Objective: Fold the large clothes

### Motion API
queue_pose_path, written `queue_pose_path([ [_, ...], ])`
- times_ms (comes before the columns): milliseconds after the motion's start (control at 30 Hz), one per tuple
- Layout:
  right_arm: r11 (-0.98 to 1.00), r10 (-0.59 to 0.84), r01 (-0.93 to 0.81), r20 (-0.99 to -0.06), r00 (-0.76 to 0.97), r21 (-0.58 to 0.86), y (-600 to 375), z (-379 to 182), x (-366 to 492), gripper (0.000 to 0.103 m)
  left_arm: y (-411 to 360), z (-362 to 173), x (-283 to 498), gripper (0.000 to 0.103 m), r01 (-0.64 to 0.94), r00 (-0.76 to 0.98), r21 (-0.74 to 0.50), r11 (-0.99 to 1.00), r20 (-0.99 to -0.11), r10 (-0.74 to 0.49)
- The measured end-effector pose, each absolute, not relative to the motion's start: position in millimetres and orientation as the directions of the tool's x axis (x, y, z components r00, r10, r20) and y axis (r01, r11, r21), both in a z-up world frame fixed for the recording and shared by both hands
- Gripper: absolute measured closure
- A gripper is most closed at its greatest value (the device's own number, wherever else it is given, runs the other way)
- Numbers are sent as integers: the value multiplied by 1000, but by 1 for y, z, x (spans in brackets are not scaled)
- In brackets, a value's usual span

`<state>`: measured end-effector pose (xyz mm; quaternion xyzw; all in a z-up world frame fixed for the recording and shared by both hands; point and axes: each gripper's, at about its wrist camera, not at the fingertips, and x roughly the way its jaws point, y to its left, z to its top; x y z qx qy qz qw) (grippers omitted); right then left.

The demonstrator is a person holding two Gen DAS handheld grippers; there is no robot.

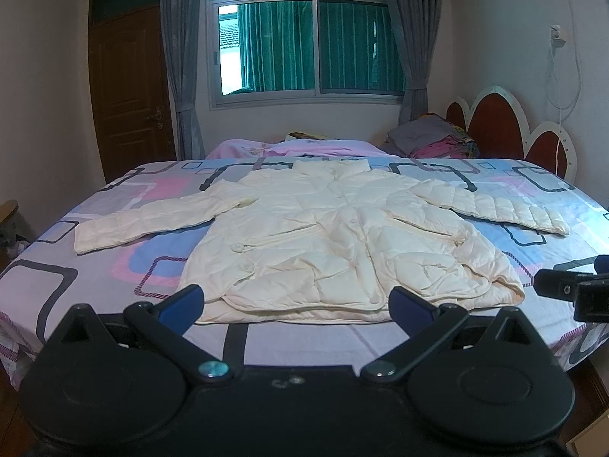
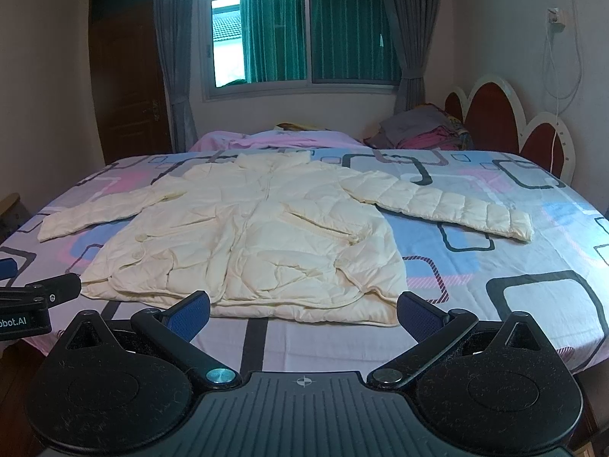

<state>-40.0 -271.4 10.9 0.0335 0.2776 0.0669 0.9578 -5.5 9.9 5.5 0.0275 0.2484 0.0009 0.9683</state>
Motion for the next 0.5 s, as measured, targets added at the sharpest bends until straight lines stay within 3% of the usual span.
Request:
queue_pose_path([
  [500, 988, 149, -112, -528, 836, 102, -271, 12, -40, 0, 11, 6, -6, 0, 11, 876, 57, 998, -483, 18],
])
